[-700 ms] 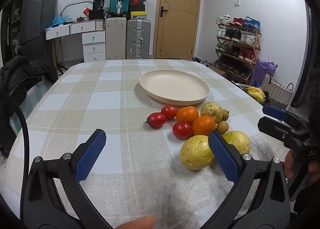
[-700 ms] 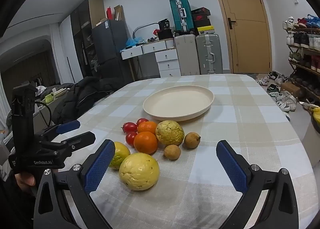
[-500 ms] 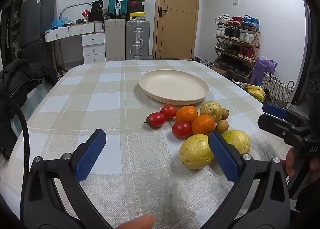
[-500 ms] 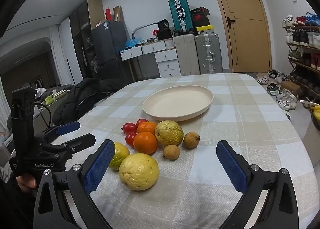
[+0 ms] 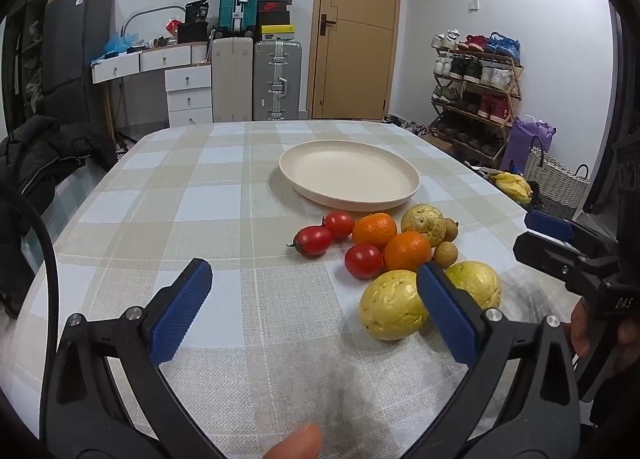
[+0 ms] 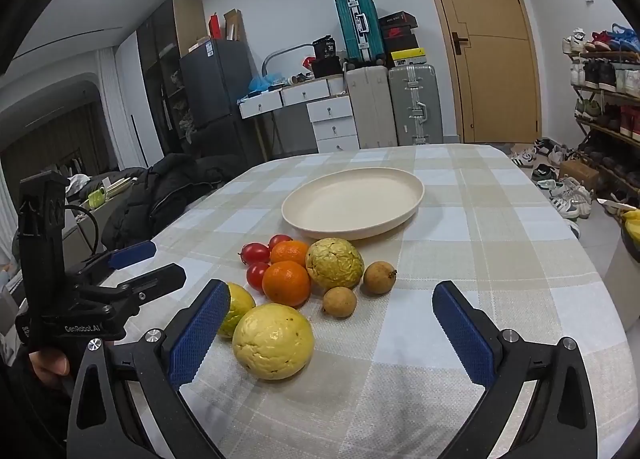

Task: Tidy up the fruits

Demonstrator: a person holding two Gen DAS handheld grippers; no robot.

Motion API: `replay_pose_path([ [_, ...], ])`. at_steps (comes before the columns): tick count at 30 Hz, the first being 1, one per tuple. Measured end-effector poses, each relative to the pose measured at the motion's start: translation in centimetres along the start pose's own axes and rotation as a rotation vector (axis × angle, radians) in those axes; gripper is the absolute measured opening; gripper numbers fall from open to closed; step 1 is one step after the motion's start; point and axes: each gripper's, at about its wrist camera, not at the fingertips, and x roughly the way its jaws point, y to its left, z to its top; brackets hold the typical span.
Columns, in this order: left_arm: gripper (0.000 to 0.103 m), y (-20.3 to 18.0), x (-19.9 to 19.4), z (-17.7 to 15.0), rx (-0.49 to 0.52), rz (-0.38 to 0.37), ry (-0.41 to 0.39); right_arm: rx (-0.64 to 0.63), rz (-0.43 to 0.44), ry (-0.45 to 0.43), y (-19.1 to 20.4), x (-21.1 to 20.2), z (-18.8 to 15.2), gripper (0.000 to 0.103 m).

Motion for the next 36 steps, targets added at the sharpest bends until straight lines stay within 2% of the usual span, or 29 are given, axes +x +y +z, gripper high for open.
replay_pose_path([
  [36, 0.102, -0.13, 0.11, -0.48, 0.0, 0.001, 0.0, 0.015, 0.0, 0.013, -0.68, 0.42, -0.09, 0.103],
])
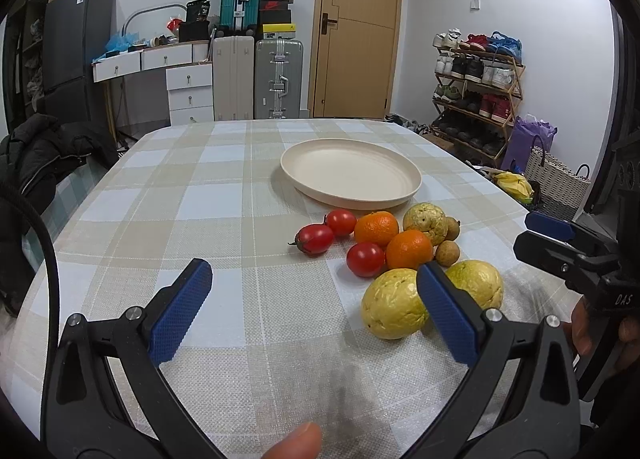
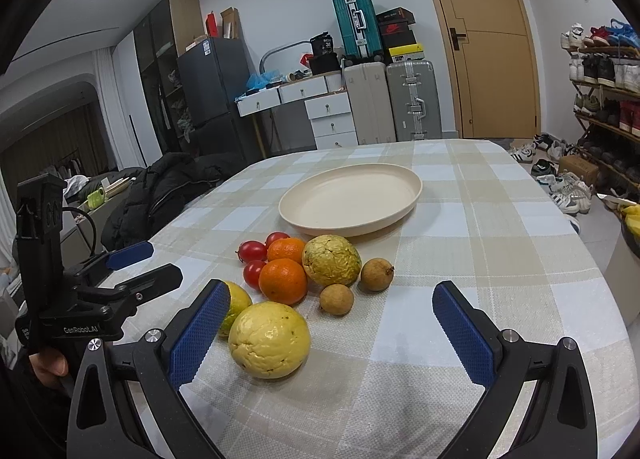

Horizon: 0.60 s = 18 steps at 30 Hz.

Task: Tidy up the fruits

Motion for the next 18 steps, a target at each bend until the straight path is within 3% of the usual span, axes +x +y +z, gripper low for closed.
replay_pose_path([
  [18, 0.102, 0.04, 0.05, 0.03, -0.002, 0.002, 0.001, 0.004, 0.001, 0.009, -0.07, 0.13, 0.0, 0.103],
])
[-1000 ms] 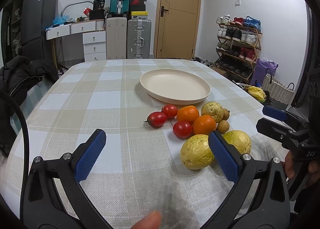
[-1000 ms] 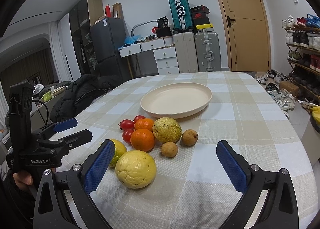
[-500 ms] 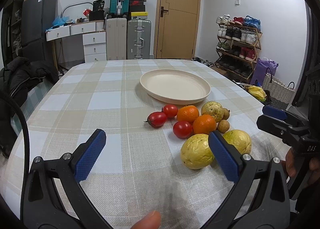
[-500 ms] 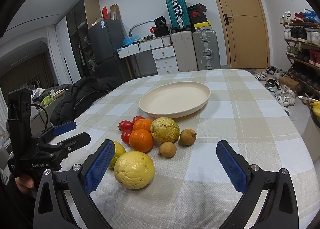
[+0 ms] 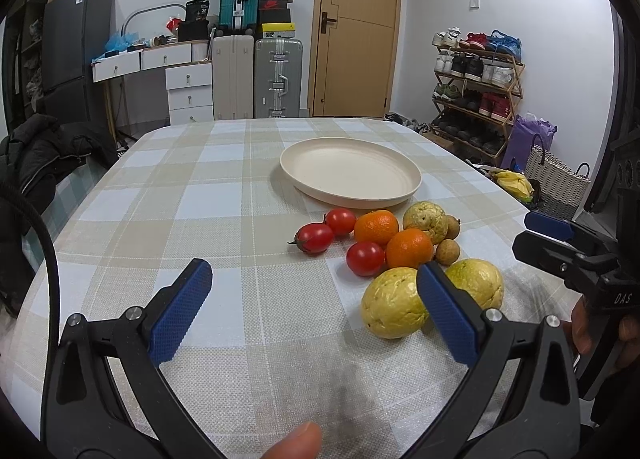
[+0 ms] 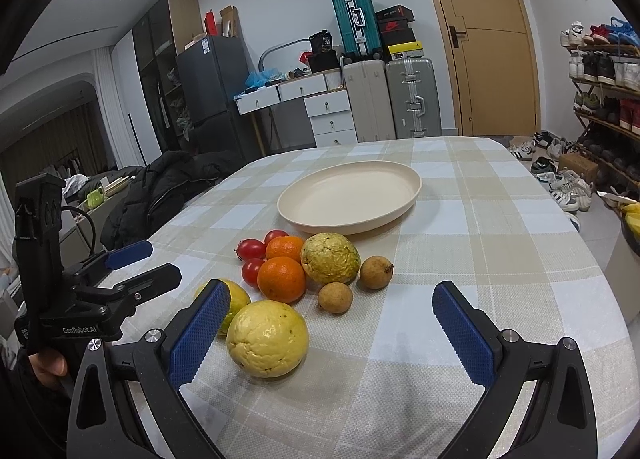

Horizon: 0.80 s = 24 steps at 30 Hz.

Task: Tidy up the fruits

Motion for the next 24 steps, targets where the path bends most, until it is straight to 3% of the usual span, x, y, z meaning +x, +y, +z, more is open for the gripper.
replay_pose_path([
  [16, 0.102, -0.06, 0.18, -0.11, 0.009, 0.005, 0.001, -0.019, -0.019, 0.026, 0.68, 0.24, -0.03, 0.103],
  [24, 0.102, -0.12, 0.66, 0.2, 0.007, -0.004, 0.041, -0.002, -0.051, 0.061, 0.45, 0.7, 0.24, 0.103],
])
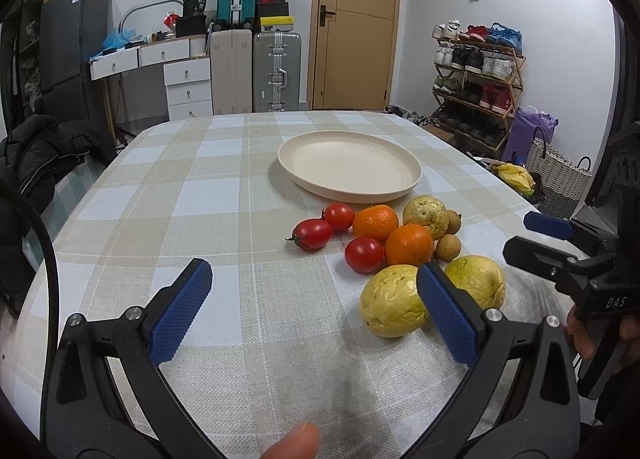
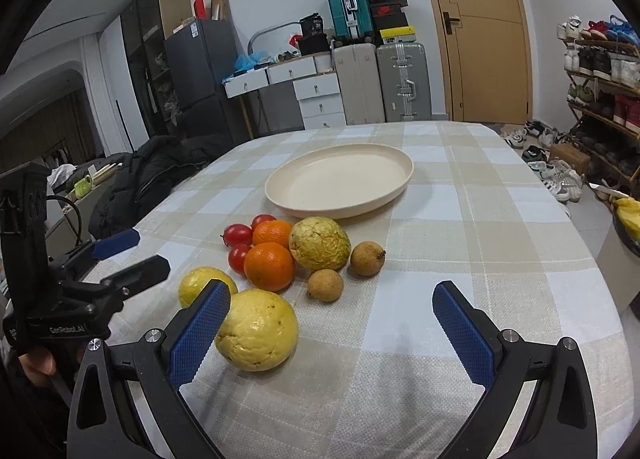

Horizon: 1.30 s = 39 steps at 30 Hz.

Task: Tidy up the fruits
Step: 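Reach the right gripper to the large yellow fruit and close on it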

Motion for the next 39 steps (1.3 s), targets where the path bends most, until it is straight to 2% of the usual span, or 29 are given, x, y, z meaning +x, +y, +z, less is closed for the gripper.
replay_pose_path([
  [2, 0.102, -0.1, 0.2, 0.1, 0.006, -0.005, 0.012, -0.006, -0.001, -0.016, 0.2, -0.3, 0.2, 0.103],
  [6, 0.102, -0.8, 0.2, 0.1, 0.041, 0.004, 0.021, -0.021, -0.016, 0.033, 0.5, 0.0, 0.2, 0.103],
  [11, 0.102, -1.7, -0.3, 0.3, 0.092, 0.006, 0.018, -0.001, 0.054, 0.118, 0.9, 1.1, -0.3, 0.103],
  [15, 0.102, -1.8, -0.2, 0.3, 0.097, -0.026, 0.04, -0.005, 0.084, 0.169, 1.3, 1.9, -0.7, 0.102],
  [18, 0.102, -1.7, -0.1, 0.3, 0.095, -0.031, 0.055, 0.006, 0.114, 0.213, 1.5, 2.7, -1.0, 0.084],
  [20, 0.102, -1.6, 0.1, 0.3, 0.091, -0.036, 0.067, 0.018, 0.144, 0.231, 1.6, 2.9, -1.1, 0.083],
  [23, 0.099, -1.5, 0.4, 0.3, 0.084, -0.049, 0.075, -0.005, 0.144, 0.234, 2.2, 3.2, -1.3, 0.083],
  [34, 0.096, -1.5, 1.3, 0.1, 0.081, -0.072, 0.108, 0.013, 0.216, 0.276, 2.8, 4.0, -1.6, 0.057],
  [39, 0.096, -1.6, 1.4, 0.1, 0.084, -0.079, 0.12, 0.024, 0.193, 0.24, 2.6, 3.5, -1.6, 0.056],
])
